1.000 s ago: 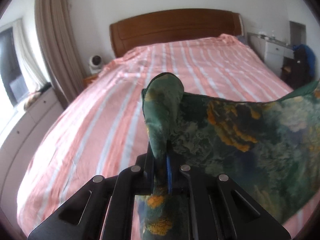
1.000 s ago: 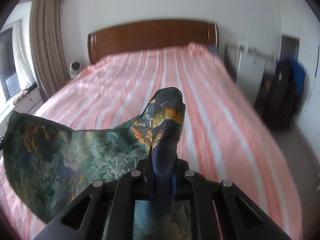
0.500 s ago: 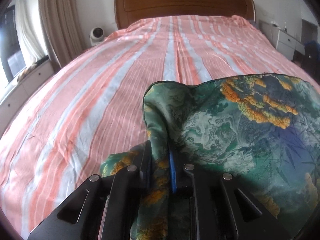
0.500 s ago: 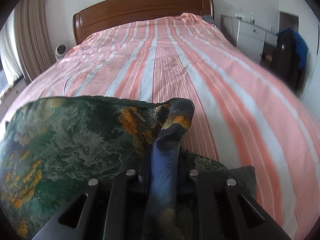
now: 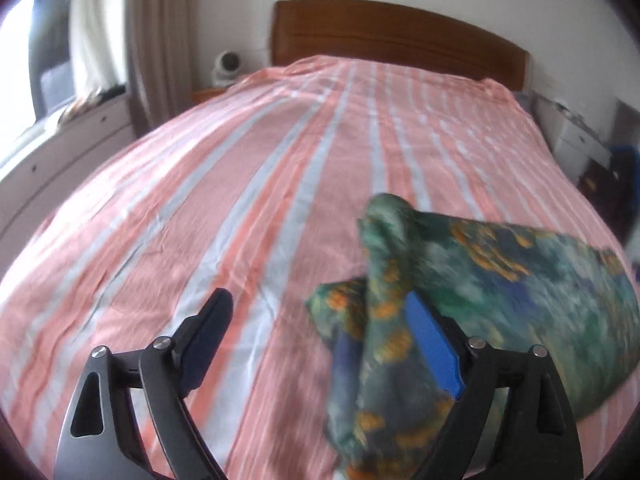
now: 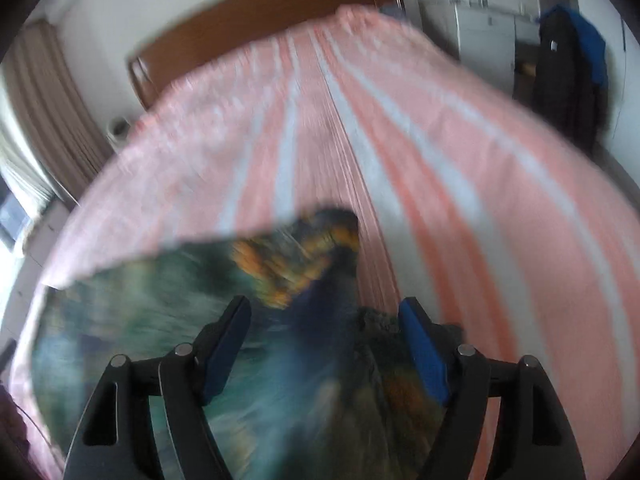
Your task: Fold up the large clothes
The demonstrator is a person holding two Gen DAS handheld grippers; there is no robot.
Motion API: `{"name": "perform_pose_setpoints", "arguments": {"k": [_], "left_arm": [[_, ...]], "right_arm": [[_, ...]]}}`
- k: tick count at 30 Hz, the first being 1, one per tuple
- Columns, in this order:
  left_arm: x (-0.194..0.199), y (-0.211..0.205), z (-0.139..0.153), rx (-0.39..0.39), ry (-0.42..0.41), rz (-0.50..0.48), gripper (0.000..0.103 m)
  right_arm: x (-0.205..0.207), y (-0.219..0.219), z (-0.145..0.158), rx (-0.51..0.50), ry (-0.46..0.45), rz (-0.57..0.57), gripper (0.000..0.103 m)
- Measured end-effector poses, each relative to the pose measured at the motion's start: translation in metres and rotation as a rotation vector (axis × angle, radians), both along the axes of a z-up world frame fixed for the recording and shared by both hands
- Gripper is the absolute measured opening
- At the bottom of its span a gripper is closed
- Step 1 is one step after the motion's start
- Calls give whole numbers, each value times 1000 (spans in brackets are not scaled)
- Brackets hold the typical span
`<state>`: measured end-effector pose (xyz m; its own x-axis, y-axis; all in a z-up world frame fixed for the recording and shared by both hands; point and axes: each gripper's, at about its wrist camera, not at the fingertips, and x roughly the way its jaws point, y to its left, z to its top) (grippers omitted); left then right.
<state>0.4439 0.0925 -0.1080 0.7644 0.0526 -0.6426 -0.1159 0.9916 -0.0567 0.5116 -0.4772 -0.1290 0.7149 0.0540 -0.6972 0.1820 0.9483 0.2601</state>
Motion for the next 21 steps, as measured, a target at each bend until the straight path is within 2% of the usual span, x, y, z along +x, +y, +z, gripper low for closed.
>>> {"name": "perform_pose_setpoints", "arguments": {"k": [2,4,6,8,9,10,12,15,18,21], "left_arm": [[-16,-27,1,20,-6,-91,98],[-23,-47,-6,40,11,-118,99],[-19,-63,-28,47,89,-127,99],[-8,-67,-54,91,191,-84,99],[-8,-65,-62,102,214,-60,99],[-16,-59,-63,99,210,-51,99],[-32,-55,-50,108,177,-25,98],[-57,-71,-15,123,95,-97,98],[-65,-120,17,134,37,-231,99],[-48,-176,27,156,28,-338,100]], "right_arm": [[-28,12,26,35,-68,66,83],[-59,33,37,156,-91,204,84],[-79,50,30,287,-62,323,87],[-96,60,8,354,3,369,87],[-101,60,-3,353,37,364,87],[-108,57,-21,307,87,328,87],[-124,42,-33,196,104,221,84],[-174,26,-19,74,1,79,86],[-225,35,-16,49,-109,76,89],[-254,57,-35,26,-140,86,89]]}}
